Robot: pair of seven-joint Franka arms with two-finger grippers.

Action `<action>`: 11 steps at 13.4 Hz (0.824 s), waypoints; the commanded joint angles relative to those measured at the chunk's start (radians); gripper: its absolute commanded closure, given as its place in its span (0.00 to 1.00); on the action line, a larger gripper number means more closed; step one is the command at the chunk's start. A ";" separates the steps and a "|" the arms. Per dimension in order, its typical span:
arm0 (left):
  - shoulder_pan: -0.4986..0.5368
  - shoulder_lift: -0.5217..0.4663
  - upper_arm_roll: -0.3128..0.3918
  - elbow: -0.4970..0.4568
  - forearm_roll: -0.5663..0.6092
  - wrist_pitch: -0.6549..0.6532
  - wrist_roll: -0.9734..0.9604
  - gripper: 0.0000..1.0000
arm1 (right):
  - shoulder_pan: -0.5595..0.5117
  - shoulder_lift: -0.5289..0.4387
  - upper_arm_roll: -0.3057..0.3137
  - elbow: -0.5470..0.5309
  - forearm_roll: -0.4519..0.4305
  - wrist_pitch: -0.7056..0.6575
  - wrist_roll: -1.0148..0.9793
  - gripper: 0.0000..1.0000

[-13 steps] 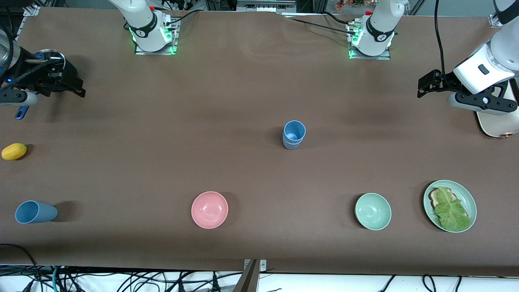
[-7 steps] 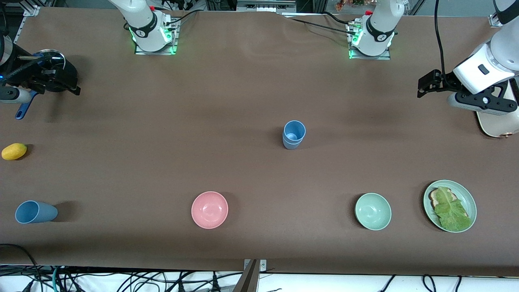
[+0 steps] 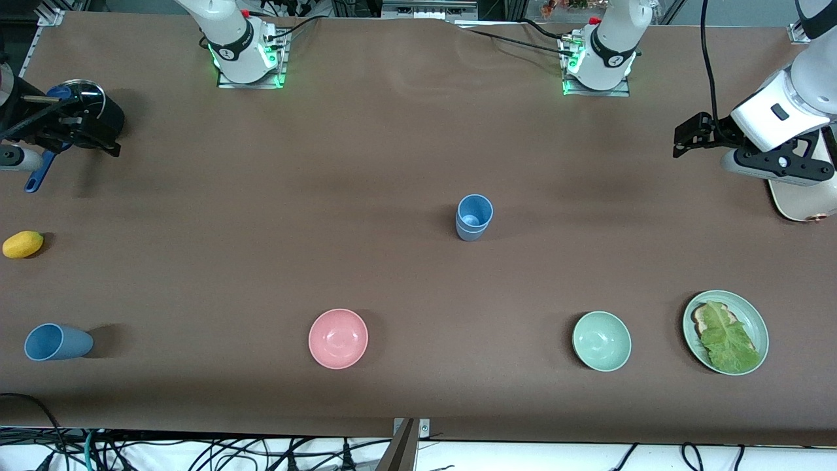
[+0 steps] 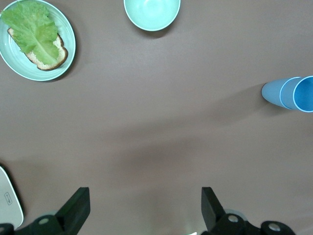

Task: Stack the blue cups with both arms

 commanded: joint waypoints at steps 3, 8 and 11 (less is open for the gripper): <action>0.001 0.011 0.002 0.029 -0.028 -0.023 0.009 0.00 | -0.015 0.016 0.012 0.020 -0.006 0.001 -0.013 0.00; 0.004 0.011 0.002 0.029 -0.028 -0.023 0.010 0.00 | -0.015 0.016 0.012 0.020 -0.001 0.001 -0.011 0.00; 0.004 0.011 0.002 0.029 -0.028 -0.023 0.010 0.00 | -0.015 0.016 0.014 0.019 -0.001 -0.003 -0.011 0.00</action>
